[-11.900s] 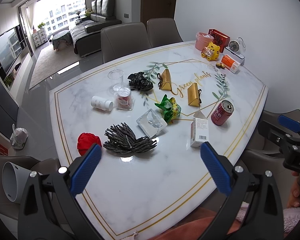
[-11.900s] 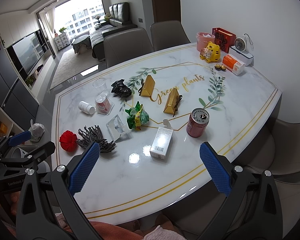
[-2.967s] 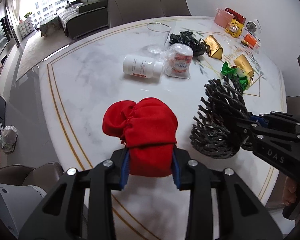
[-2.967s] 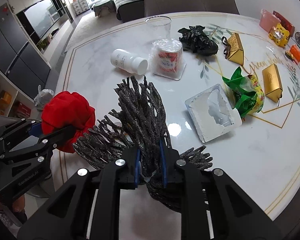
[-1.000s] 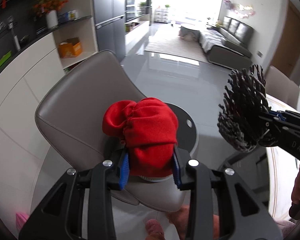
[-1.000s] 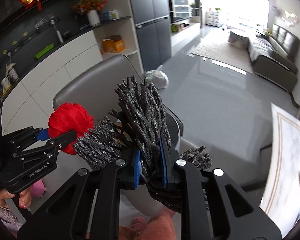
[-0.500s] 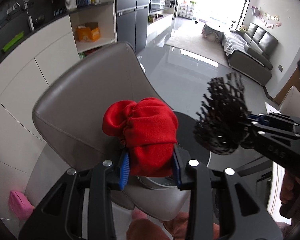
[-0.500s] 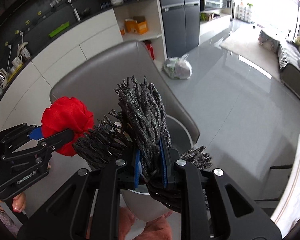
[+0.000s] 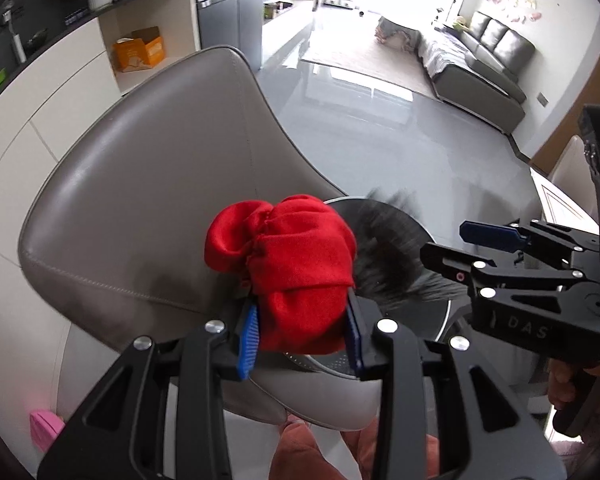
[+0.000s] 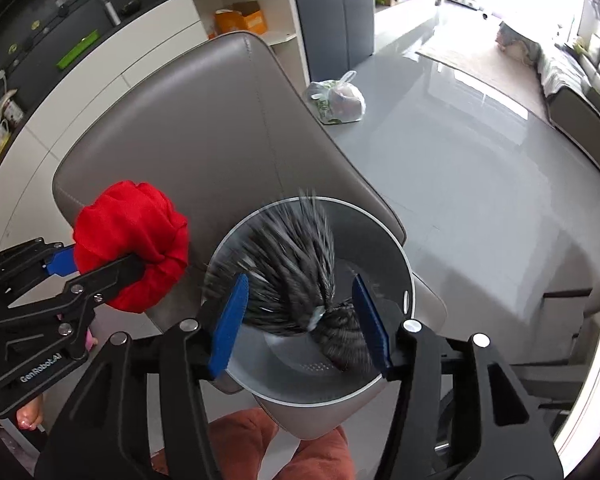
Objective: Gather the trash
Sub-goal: 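Open the right tool to drop the tinsel while the left tool drops the red ball, then move both tools back over the table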
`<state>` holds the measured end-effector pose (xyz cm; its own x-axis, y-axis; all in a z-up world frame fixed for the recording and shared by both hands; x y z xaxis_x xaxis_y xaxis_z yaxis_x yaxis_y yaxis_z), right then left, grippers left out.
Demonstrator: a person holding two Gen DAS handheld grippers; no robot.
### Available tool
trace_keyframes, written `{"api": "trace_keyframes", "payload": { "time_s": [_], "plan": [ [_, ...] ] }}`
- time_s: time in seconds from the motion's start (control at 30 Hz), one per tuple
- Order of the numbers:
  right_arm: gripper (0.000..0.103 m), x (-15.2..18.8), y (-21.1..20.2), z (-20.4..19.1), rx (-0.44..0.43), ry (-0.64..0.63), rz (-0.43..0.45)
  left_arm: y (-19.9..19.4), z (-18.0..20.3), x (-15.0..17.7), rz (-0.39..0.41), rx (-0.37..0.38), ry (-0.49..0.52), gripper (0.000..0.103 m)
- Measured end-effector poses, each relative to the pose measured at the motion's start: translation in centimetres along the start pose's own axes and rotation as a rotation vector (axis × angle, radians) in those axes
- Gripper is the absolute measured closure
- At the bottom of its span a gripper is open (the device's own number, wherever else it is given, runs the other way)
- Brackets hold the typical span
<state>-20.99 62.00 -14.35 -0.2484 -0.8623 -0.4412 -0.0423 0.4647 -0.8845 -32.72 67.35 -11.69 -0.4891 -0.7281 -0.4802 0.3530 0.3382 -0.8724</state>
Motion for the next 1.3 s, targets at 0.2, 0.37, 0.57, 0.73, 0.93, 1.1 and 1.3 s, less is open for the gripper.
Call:
{"api": "trace_keyframes", "payload": {
  "time_s": [0.2,0.37,0.57,0.73,0.93,1.1,1.3],
  "plan": [
    [0.050,0.3,-0.6,1.1,0.050,0.052,0.013,1.1,1.1,-0.8,-0.006,0.059,0.045,0.068],
    [0.050,0.9,-1.8,2.1,0.092,0.090,0.032,1.8,2.8,-0.9,-0.013,0.084,0.102,0.060],
    [0.050,2.1,-2.9,3.1,0.126,0.147,0.047,2.2,4.7,-1.3,-0.030,0.106,0.151,0.049],
    [0.050,2.9,-4.2,3.6,0.151,0.187,0.070,2.0,6.1,-1.5,-0.026,0.122,0.196,0.046],
    [0.050,4.0,-5.9,4.0,0.199,0.251,0.105,1.4,7.3,-1.7,-0.006,0.154,0.264,0.043],
    [0.050,5.6,-7.7,4.3,0.252,0.319,0.139,0.5,8.4,-1.4,0.014,0.193,0.319,0.038],
    [0.050,8.8,-10.3,5.1,0.321,0.434,0.172,0.0,11.0,-0.4,0.021,0.261,0.423,0.038]
  ]
}}
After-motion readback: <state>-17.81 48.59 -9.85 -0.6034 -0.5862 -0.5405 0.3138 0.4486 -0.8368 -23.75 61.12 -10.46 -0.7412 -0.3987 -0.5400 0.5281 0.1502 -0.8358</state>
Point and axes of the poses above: each gripper's, at about its wrist camera, not at the fingertips, and y roughly the way its jaws point, z to its right, x to its underside, the point moved 1 cm from there along y, roughly the way its jaws point, and after that the axes turned 1 degree about -z, right-handed, at the moved point
